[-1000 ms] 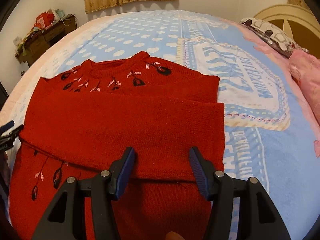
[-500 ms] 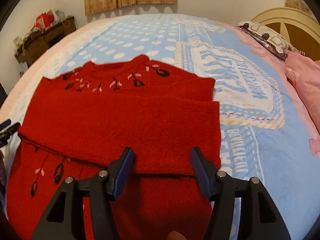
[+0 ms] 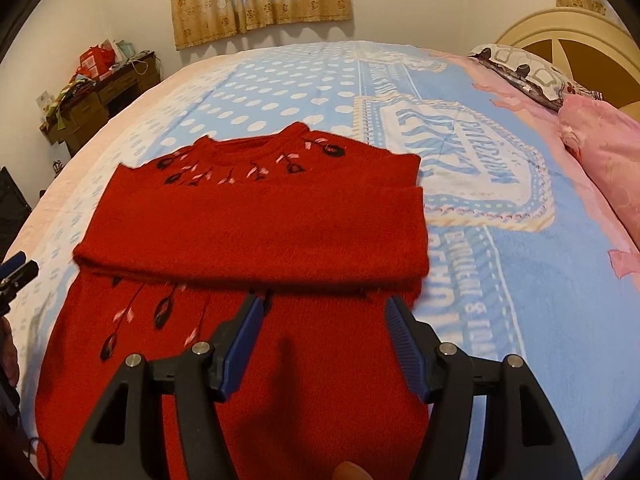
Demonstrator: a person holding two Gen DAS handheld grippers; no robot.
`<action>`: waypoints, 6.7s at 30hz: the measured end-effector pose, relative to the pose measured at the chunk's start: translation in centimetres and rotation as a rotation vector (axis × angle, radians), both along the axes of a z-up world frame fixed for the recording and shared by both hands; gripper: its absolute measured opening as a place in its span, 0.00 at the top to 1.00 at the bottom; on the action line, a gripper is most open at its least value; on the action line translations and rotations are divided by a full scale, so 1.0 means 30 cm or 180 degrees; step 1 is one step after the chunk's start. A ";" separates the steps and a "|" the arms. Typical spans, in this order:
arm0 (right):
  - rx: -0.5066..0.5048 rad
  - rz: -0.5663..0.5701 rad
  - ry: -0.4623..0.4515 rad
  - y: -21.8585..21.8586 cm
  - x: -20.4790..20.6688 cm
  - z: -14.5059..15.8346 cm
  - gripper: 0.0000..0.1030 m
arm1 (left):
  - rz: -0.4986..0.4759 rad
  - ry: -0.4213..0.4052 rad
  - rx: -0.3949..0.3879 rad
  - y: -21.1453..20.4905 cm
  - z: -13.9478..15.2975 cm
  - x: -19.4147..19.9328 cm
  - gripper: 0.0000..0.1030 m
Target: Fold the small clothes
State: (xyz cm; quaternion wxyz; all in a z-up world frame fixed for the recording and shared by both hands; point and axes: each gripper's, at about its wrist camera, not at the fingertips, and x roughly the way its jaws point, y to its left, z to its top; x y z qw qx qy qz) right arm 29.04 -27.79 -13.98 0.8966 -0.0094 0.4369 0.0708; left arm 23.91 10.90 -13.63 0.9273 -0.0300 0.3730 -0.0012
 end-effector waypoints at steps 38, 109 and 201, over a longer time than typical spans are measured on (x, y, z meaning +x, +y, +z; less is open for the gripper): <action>-0.0053 0.0324 0.0032 -0.005 -0.626 0.018 0.36 | -0.0682 0.0020 -0.0098 -0.132 0.030 -0.629 0.00; 0.1321 -0.0069 -0.0489 -0.318 -0.862 0.127 0.92 | -0.1025 0.0255 -0.1204 -0.096 0.002 -0.611 0.90; 0.0328 -0.0286 0.0119 -0.187 0.694 -0.006 0.45 | -0.0628 0.0169 -0.0621 -0.011 -0.007 0.622 0.46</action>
